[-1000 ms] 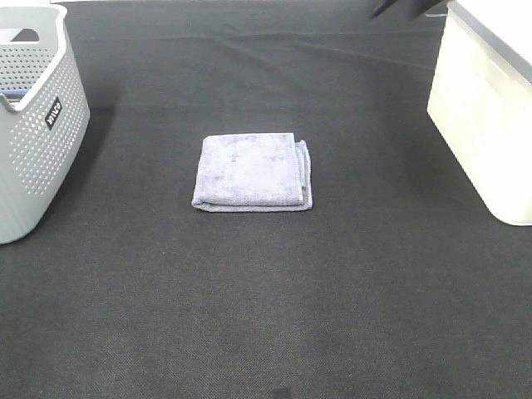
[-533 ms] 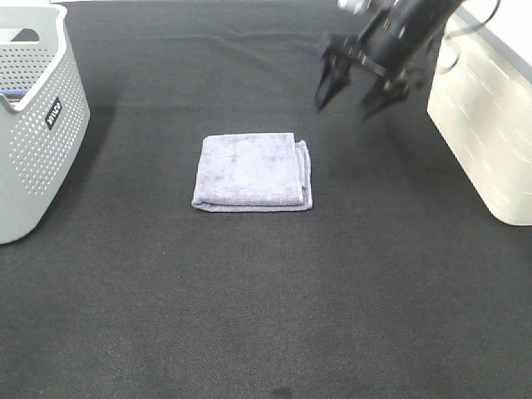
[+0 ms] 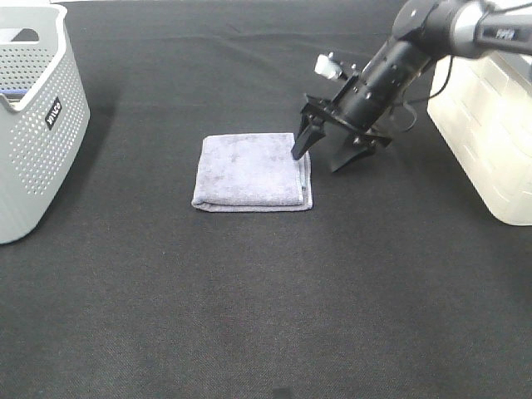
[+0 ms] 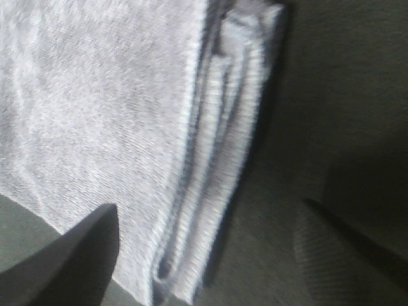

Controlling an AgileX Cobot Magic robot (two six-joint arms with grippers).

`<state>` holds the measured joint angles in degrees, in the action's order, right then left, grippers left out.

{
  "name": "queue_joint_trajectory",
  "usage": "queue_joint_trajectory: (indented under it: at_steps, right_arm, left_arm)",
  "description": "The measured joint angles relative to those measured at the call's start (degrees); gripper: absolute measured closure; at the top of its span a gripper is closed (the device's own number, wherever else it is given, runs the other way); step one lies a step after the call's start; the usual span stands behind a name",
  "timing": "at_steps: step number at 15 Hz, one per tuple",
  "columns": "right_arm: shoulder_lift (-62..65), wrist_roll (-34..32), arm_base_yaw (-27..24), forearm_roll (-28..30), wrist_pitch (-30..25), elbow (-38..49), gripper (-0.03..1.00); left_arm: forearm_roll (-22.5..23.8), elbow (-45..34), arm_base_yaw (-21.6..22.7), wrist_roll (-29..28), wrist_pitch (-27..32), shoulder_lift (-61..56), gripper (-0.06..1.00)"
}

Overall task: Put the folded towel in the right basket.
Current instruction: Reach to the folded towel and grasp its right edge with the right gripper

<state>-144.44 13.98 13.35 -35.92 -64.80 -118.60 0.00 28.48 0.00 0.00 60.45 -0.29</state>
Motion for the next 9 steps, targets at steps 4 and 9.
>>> queue_joint_trajectory:
  at_steps: [4, 9]
  right_arm:
    - [-2.06, 2.01, 0.00, -2.35, 1.60, -0.46, 0.24]
    - [-3.15, 4.41, 0.69, -6.07, 2.46, -0.80, 0.27]
  left_arm:
    - [0.00, 0.00, 0.00, 0.00, 0.00, 0.00, -0.03]
    - [0.00, 0.00, 0.00, 0.00, 0.00, 0.00, -0.03]
